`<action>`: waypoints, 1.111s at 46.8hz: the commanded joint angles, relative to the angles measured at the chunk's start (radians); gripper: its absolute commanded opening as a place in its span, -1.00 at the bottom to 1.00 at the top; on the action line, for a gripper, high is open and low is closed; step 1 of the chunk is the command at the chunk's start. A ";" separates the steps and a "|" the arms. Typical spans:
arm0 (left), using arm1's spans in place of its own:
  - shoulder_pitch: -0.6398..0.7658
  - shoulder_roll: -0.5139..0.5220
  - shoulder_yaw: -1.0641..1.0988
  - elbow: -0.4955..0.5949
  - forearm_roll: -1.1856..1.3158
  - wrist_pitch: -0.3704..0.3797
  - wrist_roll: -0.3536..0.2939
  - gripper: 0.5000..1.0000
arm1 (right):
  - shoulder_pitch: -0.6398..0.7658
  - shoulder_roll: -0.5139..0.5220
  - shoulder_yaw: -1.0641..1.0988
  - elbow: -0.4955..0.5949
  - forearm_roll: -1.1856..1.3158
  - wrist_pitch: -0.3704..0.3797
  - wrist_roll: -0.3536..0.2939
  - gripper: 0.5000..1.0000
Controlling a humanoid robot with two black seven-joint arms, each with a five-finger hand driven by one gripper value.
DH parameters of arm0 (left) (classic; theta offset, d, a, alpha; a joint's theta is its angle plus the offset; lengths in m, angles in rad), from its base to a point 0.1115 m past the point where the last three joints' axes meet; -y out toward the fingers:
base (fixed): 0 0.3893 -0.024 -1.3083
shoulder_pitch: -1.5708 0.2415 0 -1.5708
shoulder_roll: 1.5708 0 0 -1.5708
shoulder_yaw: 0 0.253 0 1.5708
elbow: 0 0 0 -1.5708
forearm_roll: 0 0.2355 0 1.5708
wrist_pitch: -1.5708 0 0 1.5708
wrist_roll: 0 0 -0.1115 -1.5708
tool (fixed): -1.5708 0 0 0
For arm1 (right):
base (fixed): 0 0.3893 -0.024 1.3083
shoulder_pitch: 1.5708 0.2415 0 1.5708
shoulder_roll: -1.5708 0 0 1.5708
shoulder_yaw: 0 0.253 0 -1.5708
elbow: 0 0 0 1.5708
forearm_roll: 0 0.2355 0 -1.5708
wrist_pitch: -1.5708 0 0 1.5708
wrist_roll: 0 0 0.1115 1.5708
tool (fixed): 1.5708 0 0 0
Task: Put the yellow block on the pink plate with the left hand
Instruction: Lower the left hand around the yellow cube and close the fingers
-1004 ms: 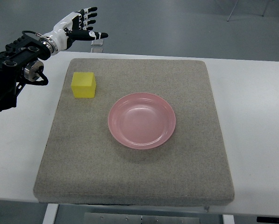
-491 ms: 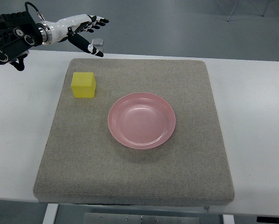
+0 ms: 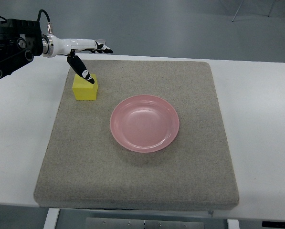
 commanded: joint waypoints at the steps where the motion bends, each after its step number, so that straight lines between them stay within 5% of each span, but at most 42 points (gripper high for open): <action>1: 0.001 0.016 0.001 -0.022 0.015 0.000 -0.008 0.90 | 0.000 0.000 0.000 0.000 0.000 0.000 0.000 0.69; 52: 0.083 0.055 -0.007 -0.042 0.063 0.028 -0.014 0.88 | 0.000 0.000 0.000 0.000 0.000 0.000 0.000 0.69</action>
